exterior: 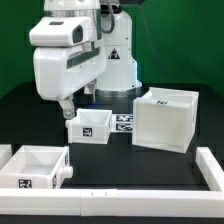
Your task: Assemble drawer
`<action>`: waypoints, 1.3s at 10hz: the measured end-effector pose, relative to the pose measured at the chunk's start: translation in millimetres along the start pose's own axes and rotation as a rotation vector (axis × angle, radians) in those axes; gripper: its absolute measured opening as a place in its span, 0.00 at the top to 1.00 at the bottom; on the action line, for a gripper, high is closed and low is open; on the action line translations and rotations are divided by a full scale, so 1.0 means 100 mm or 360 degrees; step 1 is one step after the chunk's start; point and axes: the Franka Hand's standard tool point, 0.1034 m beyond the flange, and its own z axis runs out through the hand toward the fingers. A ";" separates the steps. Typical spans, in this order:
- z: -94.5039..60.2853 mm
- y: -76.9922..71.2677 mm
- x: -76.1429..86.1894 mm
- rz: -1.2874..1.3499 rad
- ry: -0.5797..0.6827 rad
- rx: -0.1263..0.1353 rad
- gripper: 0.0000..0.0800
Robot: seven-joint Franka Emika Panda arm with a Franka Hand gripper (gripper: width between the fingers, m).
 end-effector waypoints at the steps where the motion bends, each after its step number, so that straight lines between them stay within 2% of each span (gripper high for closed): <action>1: 0.01 0.00 0.00 0.0001 0.0000 0.0002 0.19; 2: -0.01 0.00 0.01 0.0108 0.0007 -0.0022 0.19; 3: -0.03 -0.04 0.05 0.0306 0.0020 -0.0068 0.19; 4: -0.02 -0.12 0.15 0.0606 0.0012 -0.0049 0.19; 5: -0.03 -0.14 0.26 0.0731 -0.0003 -0.0032 0.19; 6: -0.03 -0.12 0.25 0.0669 0.0010 -0.0032 0.19; 10: -0.03 -0.14 0.30 0.1196 0.0020 -0.0021 0.19; 11: -0.03 -0.19 0.42 0.1551 0.0002 0.0002 0.19; 12: -0.04 -0.29 0.61 0.1891 -0.0087 0.0072 0.19; 13: -0.09 -0.32 0.83 0.2172 -0.0215 0.0137 0.19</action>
Offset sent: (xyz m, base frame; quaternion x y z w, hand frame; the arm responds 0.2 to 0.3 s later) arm -0.0201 0.0184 0.0022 -0.0397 -0.0189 0.3962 0.9171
